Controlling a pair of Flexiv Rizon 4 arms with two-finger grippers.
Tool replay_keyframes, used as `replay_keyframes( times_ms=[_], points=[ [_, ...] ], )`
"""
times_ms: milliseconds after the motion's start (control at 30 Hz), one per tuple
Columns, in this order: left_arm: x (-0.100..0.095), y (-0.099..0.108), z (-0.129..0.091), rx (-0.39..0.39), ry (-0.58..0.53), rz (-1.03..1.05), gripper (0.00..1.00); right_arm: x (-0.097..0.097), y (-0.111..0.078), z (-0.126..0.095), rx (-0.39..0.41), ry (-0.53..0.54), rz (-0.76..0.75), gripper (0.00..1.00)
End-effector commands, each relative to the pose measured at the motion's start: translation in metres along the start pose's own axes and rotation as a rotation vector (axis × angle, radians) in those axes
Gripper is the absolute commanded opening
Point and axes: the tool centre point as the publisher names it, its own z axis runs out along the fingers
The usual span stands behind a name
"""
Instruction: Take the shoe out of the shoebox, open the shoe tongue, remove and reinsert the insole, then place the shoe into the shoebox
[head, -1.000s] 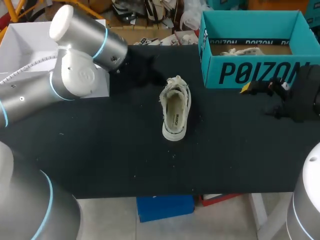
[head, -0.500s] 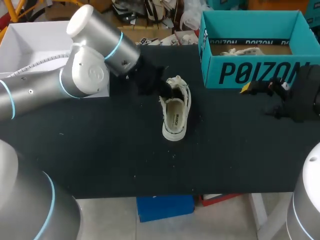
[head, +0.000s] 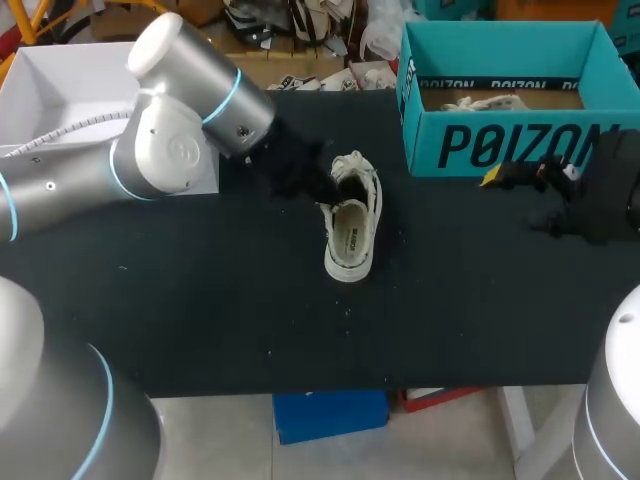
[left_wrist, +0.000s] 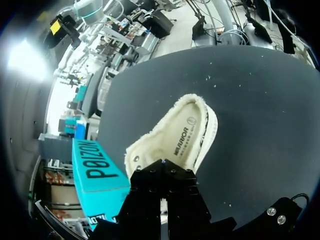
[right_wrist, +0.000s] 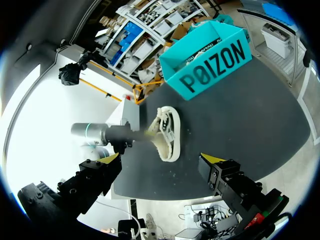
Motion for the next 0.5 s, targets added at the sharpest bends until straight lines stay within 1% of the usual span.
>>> replay_keyframes(
  times_ms=[33,100,133,167,233,267,300,333,500],
  points=[
    [0.007,-0.012,-0.033,-0.02,0.019,0.021,0.12,0.001,0.0,0.001,0.0,-0.003,0.001,1.0],
    [0.009,-0.012,-0.042,-0.03,0.038,0.036,0.45,0.001,0.0,0.001,0.0,-0.003,0.001,1.0],
    [0.01,-0.012,-0.047,-0.035,0.044,0.043,0.74,0.001,0.0,0.001,0.0,-0.003,0.001,1.0],
    [0.011,-0.012,-0.051,-0.042,0.052,0.051,0.83,0.001,0.0,0.001,0.0,-0.003,0.001,1.0],
    [0.014,-0.012,-0.058,-0.058,0.071,0.062,0.83,0.001,0.0,0.001,0.0,-0.003,0.001,1.0],
    [0.014,-0.011,-0.061,-0.064,0.08,0.067,0.85,0.001,0.0,0.001,0.0,-0.003,0.001,1.0],
    [0.015,-0.011,-0.065,-0.07,0.097,0.076,0.91,0.001,0.0,0.001,0.0,-0.003,0.001,1.0],
    [0.016,-0.011,-0.068,-0.076,0.111,0.086,1.0,0.001,0.0,0.001,0.0,-0.003,0.001,1.0],
    [0.022,-0.009,-0.079,-0.086,0.165,0.121,1.0,0.001,0.0,0.001,0.0,-0.003,0.001,1.0]
  ],
)
